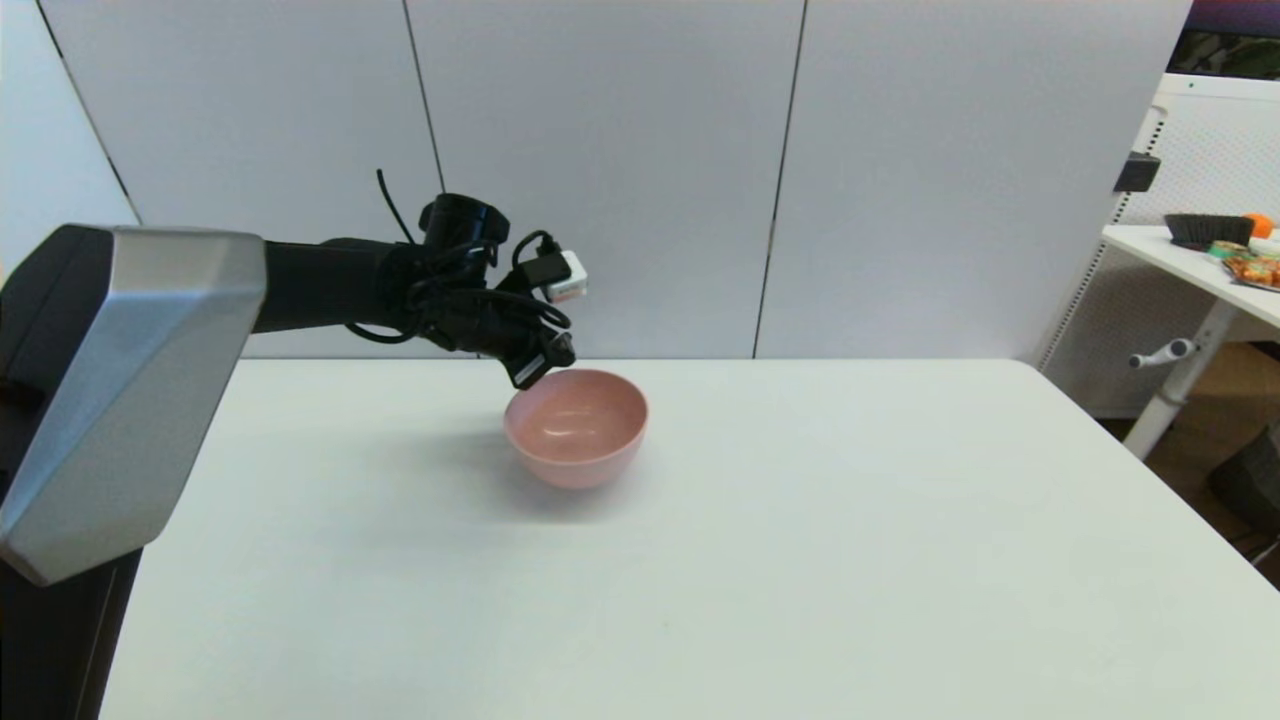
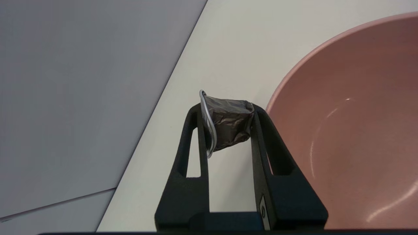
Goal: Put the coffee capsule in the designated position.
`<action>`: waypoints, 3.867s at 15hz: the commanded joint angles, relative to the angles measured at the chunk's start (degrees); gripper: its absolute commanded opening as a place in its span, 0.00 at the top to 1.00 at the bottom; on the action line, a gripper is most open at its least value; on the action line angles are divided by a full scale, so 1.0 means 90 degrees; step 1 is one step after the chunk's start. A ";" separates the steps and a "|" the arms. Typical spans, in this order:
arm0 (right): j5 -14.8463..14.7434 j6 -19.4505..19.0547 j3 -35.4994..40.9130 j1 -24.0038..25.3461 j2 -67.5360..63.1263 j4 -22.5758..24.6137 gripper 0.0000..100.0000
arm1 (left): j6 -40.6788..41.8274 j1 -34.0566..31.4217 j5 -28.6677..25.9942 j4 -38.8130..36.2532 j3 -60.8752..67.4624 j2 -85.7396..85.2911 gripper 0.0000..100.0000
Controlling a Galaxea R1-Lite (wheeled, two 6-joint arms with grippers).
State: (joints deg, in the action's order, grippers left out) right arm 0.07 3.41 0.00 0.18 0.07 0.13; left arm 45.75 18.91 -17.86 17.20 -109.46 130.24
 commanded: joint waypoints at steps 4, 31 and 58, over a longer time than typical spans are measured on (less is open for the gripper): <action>0.0002 0.0002 0.0000 -0.0001 -0.0008 0.0005 0.00 | 0.0024 -0.0001 0.0012 -0.0134 -0.0006 0.0069 0.00; 0.0002 0.0002 0.0000 -0.0001 -0.0008 0.0005 0.00 | -0.2945 -0.1349 0.2883 -0.0358 0.4711 -0.8280 0.00; 0.0002 0.0002 0.0000 -0.0001 -0.0008 0.0005 0.00 | -0.5005 -0.2101 0.1916 -0.2946 1.2582 -1.4472 0.00</action>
State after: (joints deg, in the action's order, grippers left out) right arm 0.07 3.39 0.00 0.18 0.07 0.16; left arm 0.77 0.00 -0.68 -9.25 0.00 -0.21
